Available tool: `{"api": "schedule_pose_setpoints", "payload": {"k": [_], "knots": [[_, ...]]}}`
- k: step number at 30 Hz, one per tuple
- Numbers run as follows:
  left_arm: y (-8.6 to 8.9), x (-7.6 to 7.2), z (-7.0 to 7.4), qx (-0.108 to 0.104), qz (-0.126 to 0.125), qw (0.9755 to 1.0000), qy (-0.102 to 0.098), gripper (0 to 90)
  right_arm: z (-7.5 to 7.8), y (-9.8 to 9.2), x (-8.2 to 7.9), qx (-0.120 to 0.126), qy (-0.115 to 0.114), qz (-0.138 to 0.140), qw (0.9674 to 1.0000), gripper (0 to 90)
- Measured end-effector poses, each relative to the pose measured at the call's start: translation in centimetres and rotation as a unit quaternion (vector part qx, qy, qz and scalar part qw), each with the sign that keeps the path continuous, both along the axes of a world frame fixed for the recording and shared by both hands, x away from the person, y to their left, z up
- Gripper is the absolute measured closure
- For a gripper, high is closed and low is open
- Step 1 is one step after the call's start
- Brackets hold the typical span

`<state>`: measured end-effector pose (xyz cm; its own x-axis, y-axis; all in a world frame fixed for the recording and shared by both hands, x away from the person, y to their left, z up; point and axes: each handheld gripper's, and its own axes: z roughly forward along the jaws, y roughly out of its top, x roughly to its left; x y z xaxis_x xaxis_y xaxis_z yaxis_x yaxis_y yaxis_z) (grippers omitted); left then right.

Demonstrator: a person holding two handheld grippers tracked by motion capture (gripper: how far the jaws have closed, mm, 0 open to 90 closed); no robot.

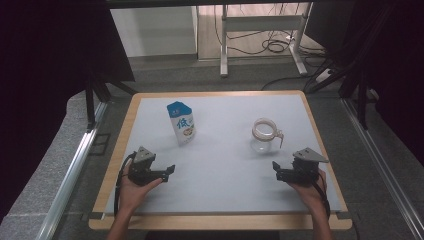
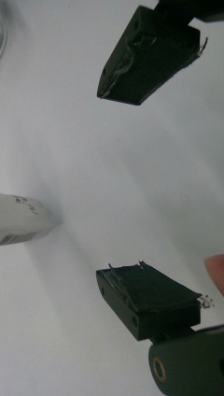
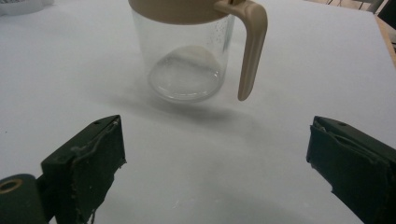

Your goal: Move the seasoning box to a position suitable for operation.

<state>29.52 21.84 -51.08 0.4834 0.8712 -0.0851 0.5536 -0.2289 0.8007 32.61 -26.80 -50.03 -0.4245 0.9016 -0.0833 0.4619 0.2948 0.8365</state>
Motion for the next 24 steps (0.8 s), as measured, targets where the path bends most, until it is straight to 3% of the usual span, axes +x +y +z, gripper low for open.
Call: {"api": "schedule_pose_setpoints", "payload": {"k": [3,7,9,11,14,17,19,24], "knots": [[0.5,-0.1,0.3,-0.008,0.000,0.9998,-0.021,13.6,0.0,-0.2,0.2,0.010,0.001,-0.006,0.9999,4.9],[0.9,-0.3,0.2,-0.008,-0.003,0.9994,-0.033,14.8,-0.2,-0.3,0.4,0.015,0.005,-0.008,0.9998,4.9],[0.9,-0.3,0.1,-0.008,-0.006,0.9995,-0.030,14.8,-0.3,-0.3,0.4,0.013,0.005,-0.007,0.9999,4.9],[0.5,-0.2,-0.4,0.008,-0.017,0.9996,-0.021,14.7,-0.3,-0.5,0.5,0.024,0.006,-0.005,0.9997,5.0],[0.0,-0.3,-0.6,0.031,-0.015,0.9992,-0.022,15.2,0.1,-0.8,0.6,0.029,-0.003,-0.006,0.9996,5.4],[0.0,-0.4,-0.9,0.032,-0.021,0.9991,-0.017,15.3,0.5,-0.7,0.6,0.026,-0.007,-0.009,0.9996,6.2],[0.0,-0.5,-1.0,0.046,-0.021,0.9986,-0.019,15.3,0.6,-0.6,0.5,0.026,-0.010,-0.005,0.9996,7.0],[0.4,-0.4,-0.9,0.024,-0.020,0.9993,-0.019,14.2,0.8,0.1,0.3,0.024,-0.013,0.010,0.9996,7.9]]}}
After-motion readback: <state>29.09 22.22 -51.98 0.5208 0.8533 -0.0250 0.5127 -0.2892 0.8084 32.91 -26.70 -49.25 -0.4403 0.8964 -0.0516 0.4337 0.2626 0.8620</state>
